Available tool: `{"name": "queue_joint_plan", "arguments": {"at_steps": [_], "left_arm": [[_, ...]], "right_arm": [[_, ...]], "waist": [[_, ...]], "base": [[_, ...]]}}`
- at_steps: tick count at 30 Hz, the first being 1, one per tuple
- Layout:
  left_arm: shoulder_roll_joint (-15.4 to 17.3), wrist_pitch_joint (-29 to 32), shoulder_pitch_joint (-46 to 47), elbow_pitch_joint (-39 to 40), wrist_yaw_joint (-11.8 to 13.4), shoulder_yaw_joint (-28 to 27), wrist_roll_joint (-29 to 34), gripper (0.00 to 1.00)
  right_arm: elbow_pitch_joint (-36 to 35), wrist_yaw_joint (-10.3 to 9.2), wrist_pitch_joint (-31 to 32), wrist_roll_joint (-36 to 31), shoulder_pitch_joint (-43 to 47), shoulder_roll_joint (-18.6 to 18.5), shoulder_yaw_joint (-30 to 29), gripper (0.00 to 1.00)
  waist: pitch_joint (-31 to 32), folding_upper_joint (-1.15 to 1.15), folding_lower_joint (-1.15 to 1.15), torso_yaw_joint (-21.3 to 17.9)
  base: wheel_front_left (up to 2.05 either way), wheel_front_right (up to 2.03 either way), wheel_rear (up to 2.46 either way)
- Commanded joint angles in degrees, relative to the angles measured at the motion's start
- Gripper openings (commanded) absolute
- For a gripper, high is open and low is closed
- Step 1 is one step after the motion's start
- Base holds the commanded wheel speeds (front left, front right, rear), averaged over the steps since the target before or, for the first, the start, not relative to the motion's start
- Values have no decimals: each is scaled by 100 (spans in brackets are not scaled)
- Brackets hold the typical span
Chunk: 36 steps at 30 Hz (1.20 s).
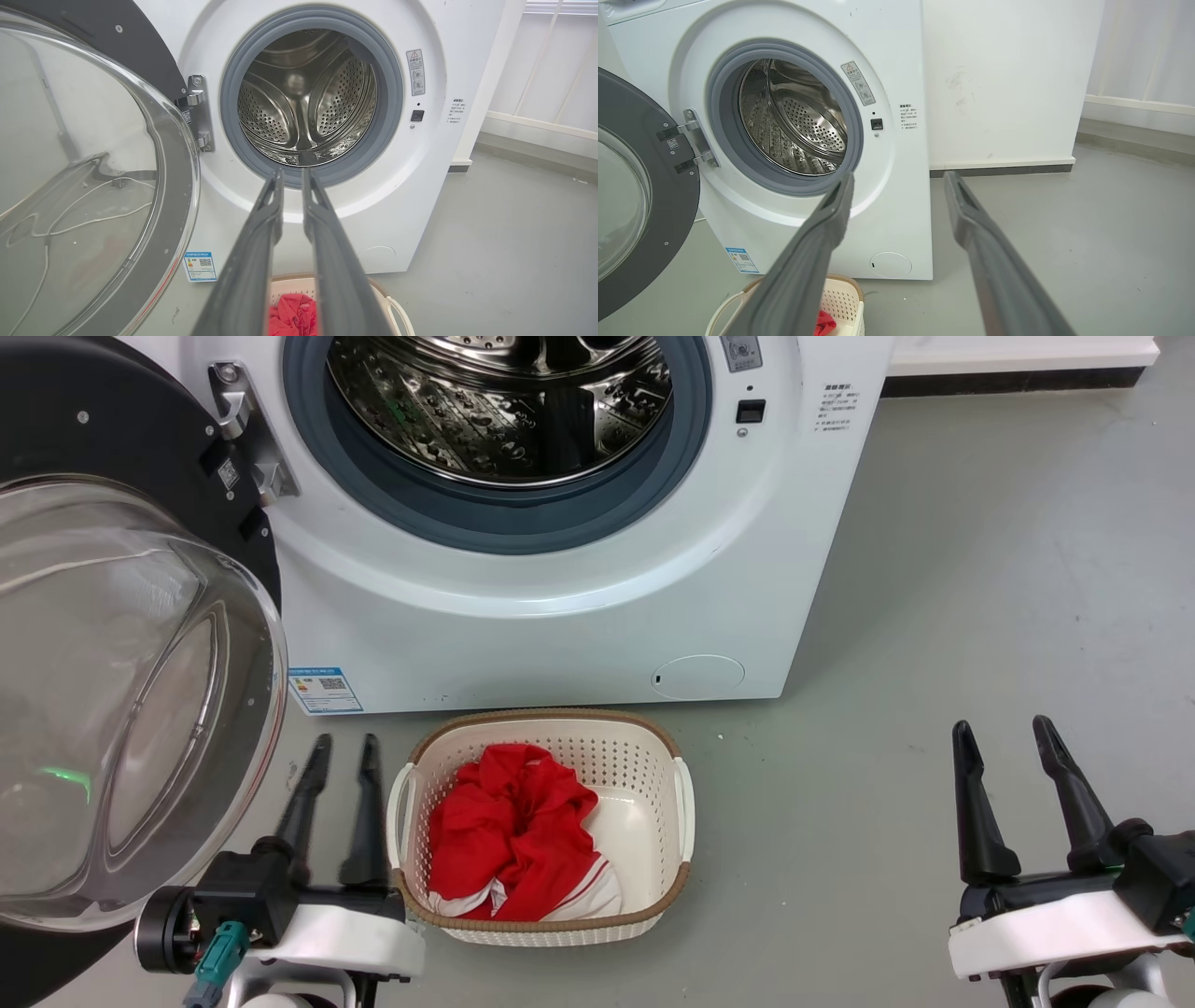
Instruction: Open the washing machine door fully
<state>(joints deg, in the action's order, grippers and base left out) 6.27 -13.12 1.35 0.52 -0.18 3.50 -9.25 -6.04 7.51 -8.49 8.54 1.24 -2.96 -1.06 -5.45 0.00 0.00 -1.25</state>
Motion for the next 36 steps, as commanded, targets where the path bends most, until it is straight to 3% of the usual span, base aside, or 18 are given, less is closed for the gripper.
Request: {"name": "queue_joint_plan", "arguments": {"at_steps": [1,36], "left_arm": [[3,-27,-71,2,24,8,4,100],[178,-5,-132,100,255,-1,-77,100]], "right_arm": [[7,-4,-9,20,3,16,8,100],[107,-4,-62,93,-5,17,65,100]], "waist": [[5,0,0,9],[-40,0,0,34]], "base": [[0,0,0],[0,0,0]]}}
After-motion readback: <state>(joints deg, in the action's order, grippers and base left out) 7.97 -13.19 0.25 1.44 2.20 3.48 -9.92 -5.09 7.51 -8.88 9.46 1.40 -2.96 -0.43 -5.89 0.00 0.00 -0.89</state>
